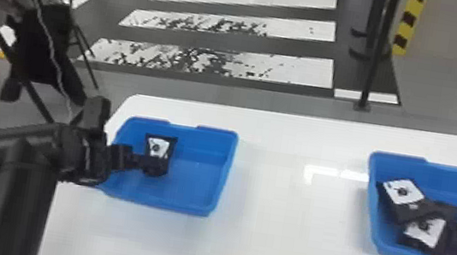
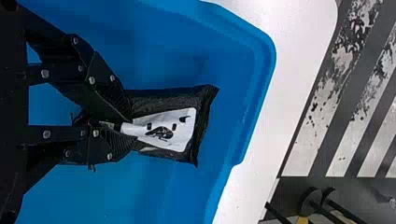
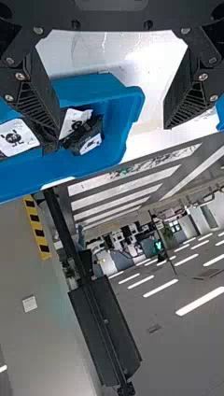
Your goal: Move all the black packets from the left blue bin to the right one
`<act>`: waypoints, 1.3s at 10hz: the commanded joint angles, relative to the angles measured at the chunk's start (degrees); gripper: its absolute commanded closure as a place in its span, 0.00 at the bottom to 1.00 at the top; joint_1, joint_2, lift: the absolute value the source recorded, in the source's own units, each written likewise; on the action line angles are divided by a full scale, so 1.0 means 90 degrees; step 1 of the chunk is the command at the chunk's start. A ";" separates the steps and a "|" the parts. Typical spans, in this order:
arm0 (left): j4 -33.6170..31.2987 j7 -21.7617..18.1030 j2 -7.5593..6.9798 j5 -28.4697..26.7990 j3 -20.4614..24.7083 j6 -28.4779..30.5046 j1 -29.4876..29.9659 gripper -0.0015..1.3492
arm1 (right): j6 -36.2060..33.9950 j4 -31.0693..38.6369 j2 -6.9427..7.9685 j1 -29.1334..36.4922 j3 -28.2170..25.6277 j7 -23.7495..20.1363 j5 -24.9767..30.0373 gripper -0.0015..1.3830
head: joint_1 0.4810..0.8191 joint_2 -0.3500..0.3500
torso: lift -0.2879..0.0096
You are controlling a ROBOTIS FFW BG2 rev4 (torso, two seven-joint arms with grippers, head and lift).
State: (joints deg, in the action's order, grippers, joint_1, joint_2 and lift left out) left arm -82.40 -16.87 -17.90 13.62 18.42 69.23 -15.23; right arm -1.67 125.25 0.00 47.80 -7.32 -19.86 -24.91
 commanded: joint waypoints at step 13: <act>-0.4758 -0.1475 0.0719 0.1534 -0.1552 -0.0849 0.2254 0.89 | -0.0861 0.0044 -0.0107 -0.1343 0.0839 -0.0665 -0.0952 0.16 | 0.63 0.57 | 0.50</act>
State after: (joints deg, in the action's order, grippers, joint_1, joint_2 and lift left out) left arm -125.02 -30.14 -11.55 26.46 6.27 61.68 5.32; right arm -9.15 126.73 -0.51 37.39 -0.11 -25.83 -33.53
